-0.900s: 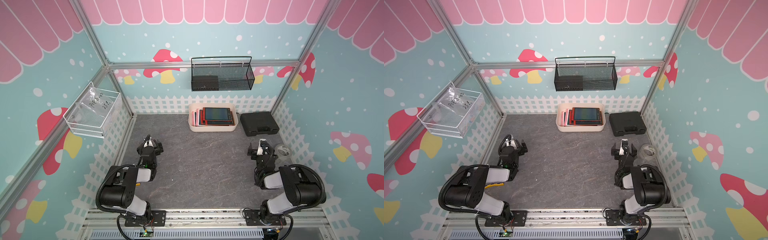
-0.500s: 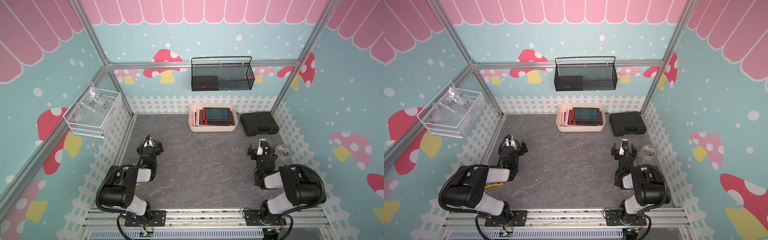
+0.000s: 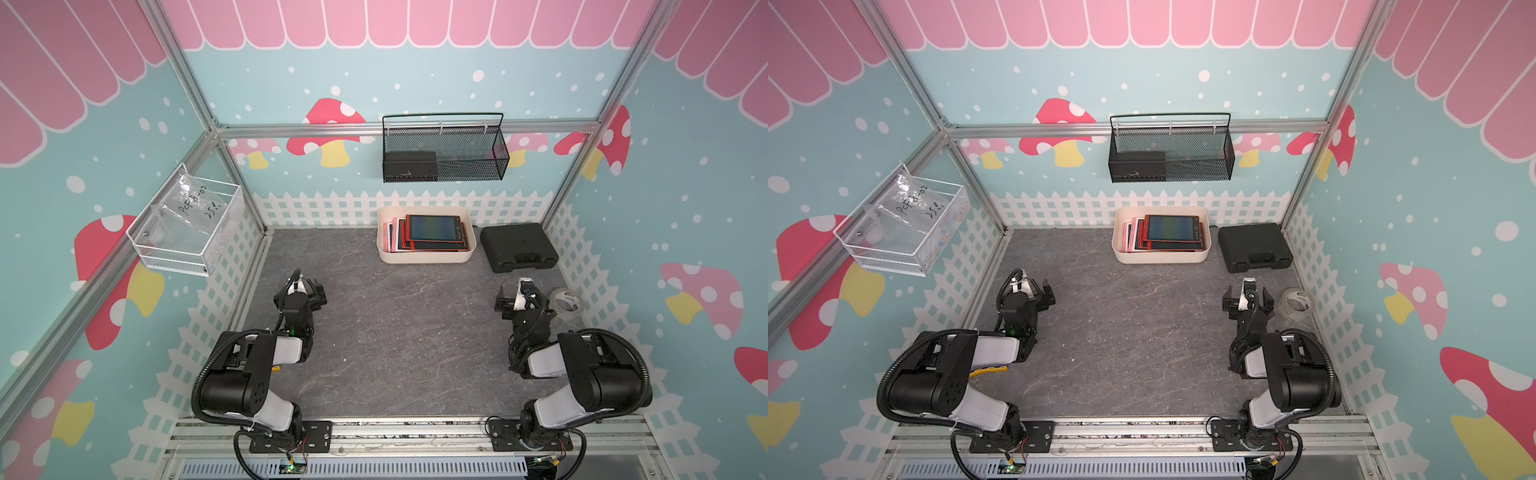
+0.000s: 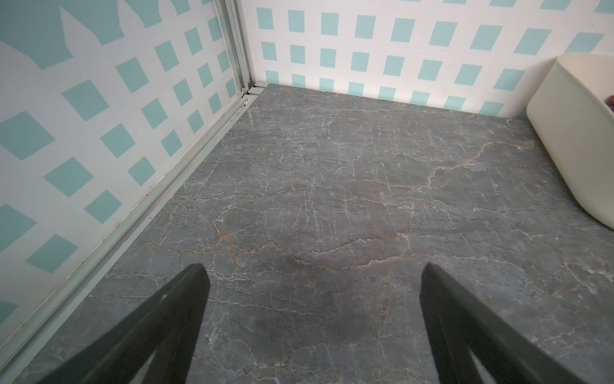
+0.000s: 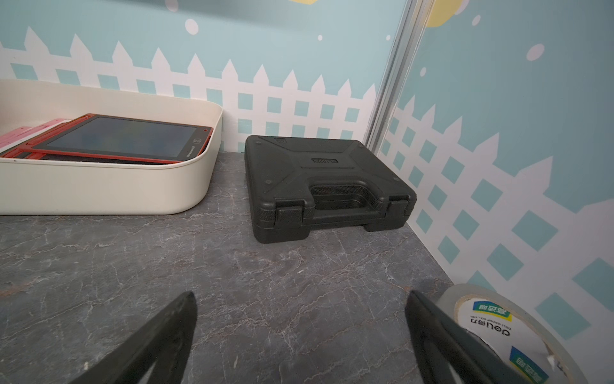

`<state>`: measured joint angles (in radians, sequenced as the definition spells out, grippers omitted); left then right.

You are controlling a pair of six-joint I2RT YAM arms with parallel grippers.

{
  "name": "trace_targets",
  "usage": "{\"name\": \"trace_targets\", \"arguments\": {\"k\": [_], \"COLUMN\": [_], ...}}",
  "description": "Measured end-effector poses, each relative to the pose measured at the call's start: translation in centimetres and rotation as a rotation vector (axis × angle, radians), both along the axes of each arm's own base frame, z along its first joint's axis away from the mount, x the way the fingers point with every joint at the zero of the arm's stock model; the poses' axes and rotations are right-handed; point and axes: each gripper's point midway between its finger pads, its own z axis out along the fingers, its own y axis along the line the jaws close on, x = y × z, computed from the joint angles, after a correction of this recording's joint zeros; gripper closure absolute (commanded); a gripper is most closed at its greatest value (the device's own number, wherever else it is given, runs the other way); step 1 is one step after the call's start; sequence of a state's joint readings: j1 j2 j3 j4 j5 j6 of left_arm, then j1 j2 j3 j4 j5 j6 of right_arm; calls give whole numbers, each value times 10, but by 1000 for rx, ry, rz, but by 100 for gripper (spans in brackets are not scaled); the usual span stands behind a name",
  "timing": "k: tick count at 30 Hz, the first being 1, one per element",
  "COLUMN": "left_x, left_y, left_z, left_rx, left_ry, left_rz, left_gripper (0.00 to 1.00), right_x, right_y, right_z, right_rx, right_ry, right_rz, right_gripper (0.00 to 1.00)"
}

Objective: Take out the writing tablet from the storage box
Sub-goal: Move the storage box to the center of the board.

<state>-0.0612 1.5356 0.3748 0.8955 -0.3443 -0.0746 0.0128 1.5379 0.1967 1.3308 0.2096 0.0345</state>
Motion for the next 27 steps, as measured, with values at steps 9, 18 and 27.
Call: {"name": "trace_targets", "arguments": {"k": [9, 18, 27], "left_x": [0, 0, 6], "left_y": [0, 0, -7], "left_z": [0, 0, 63], "left_rx": [0, 1, 4], "left_ry": [0, 0, -24], "left_rz": [0, 2, 25], "left_gripper": [1, 1, 1], "right_x": [0, 0, 4], "right_y": [0, 0, -2], "right_z": [0, 0, 49], "right_rx": [0, 0, 20], "right_ry": [0, 0, -51], "right_rz": [0, 0, -17], "right_gripper": [1, 1, 1]}}
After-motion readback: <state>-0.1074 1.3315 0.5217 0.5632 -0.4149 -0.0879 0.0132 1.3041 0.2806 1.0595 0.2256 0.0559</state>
